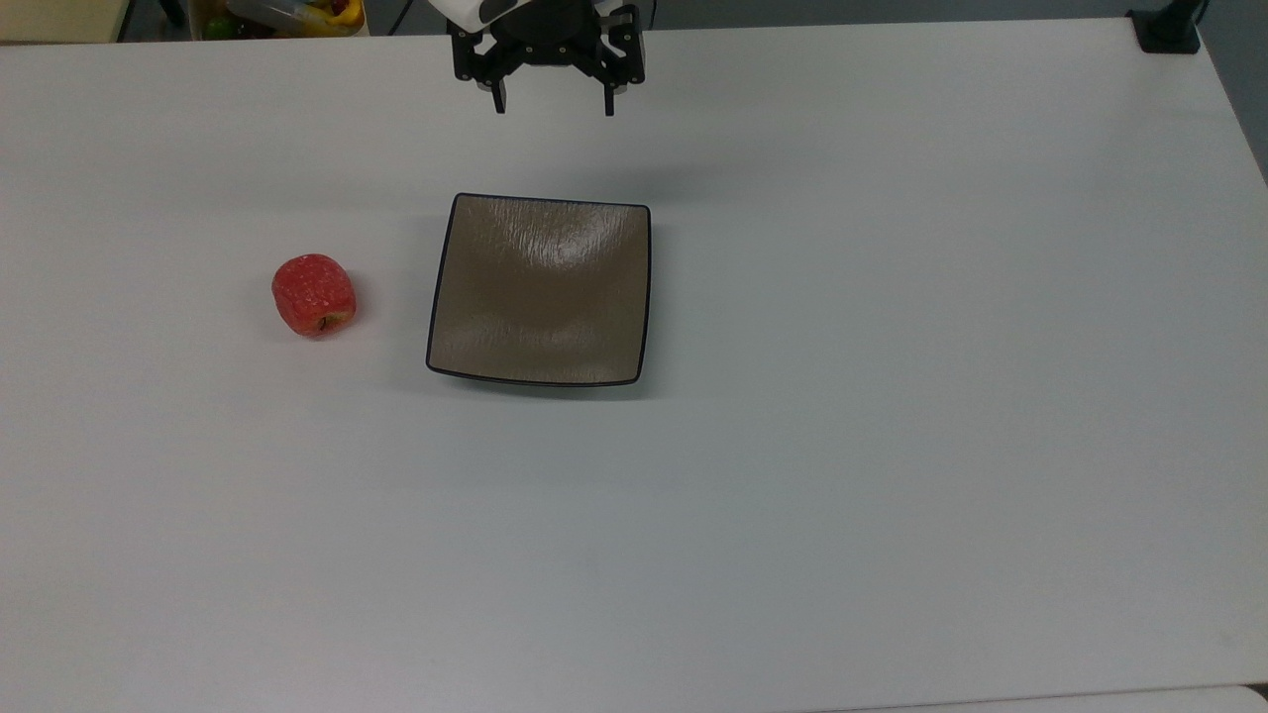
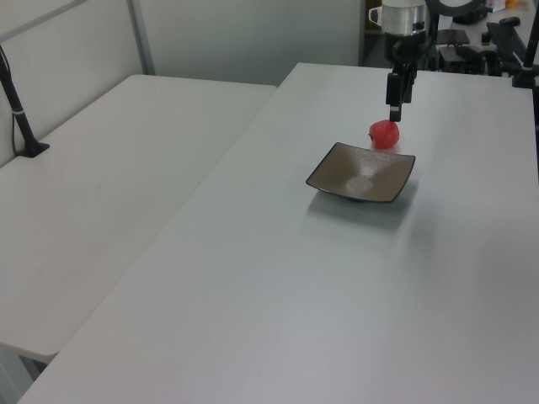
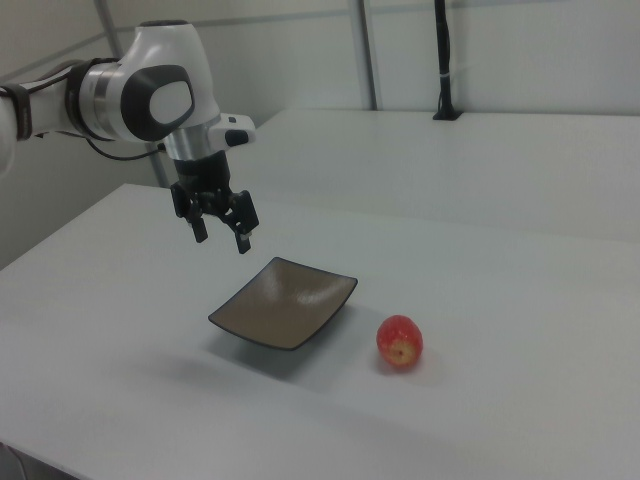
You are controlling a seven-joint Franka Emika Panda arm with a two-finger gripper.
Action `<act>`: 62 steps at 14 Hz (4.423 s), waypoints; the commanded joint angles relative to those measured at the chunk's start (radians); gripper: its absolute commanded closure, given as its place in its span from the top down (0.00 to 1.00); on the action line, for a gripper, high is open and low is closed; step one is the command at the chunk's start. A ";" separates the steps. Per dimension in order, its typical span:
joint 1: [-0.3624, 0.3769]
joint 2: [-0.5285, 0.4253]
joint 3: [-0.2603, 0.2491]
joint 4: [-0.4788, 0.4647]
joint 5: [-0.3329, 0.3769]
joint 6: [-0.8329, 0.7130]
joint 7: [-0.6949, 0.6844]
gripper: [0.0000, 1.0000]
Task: Apples placed on a ceramic plate
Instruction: 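Move the open gripper over the red apple and lower it, then close the gripper on the red apple and lift it, then carry the apple over the brown plate and lower it onto the plate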
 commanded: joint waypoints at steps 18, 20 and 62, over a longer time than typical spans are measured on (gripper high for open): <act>-0.146 0.138 -0.124 -0.023 -0.153 0.296 -0.333 1.00; -0.163 0.175 -0.124 -0.018 -0.184 0.331 -0.385 1.00; -0.073 0.165 -0.026 0.047 -0.130 0.238 -0.266 0.50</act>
